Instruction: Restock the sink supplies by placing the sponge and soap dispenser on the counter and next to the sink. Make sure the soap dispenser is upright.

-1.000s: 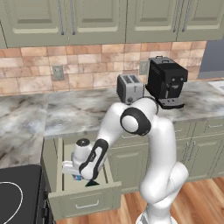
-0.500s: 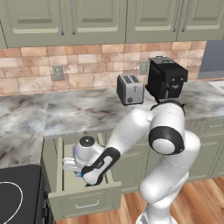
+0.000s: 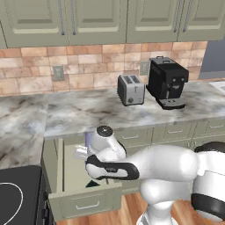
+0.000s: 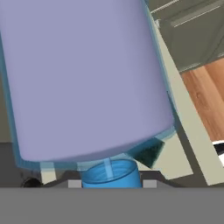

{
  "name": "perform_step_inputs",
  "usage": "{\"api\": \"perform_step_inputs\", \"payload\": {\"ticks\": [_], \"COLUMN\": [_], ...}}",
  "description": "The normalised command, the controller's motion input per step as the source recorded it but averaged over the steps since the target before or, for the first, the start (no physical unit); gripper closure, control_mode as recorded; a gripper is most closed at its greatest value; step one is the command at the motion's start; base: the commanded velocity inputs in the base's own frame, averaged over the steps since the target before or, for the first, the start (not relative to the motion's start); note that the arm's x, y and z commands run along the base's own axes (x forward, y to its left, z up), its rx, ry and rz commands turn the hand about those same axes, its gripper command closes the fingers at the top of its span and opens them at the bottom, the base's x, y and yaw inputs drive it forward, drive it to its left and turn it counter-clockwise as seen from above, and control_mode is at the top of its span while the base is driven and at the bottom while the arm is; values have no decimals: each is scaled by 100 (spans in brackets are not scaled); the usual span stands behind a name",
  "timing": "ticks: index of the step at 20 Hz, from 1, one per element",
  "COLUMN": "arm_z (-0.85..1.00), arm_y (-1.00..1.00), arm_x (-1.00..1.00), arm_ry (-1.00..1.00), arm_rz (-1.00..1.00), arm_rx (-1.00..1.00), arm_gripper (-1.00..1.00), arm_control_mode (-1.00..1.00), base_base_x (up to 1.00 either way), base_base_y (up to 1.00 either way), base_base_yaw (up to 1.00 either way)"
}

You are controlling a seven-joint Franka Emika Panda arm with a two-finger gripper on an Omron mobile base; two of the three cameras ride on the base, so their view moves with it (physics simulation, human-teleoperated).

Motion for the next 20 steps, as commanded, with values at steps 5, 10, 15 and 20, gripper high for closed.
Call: {"api": "perform_step_inputs", "payload": {"ticks": [5, 10, 15, 20], "arm_z": [100, 100, 77, 2], "arm_y": [-33, -48, -50, -3], "arm_x": [0, 3, 11, 7], "arm_ry": [0, 2, 16, 13], "arm_rz": [-12, -17, -21, -13], "arm_rx": [0, 0, 0, -5], "arm_gripper": [100, 100, 100, 100], "arm_control_mode": [-100, -100, -100, -100], "base_base_x": [0, 0, 0, 0], "base_base_y": [0, 0, 0, 0], "base_base_yaw": [0, 0, 0, 0]}}
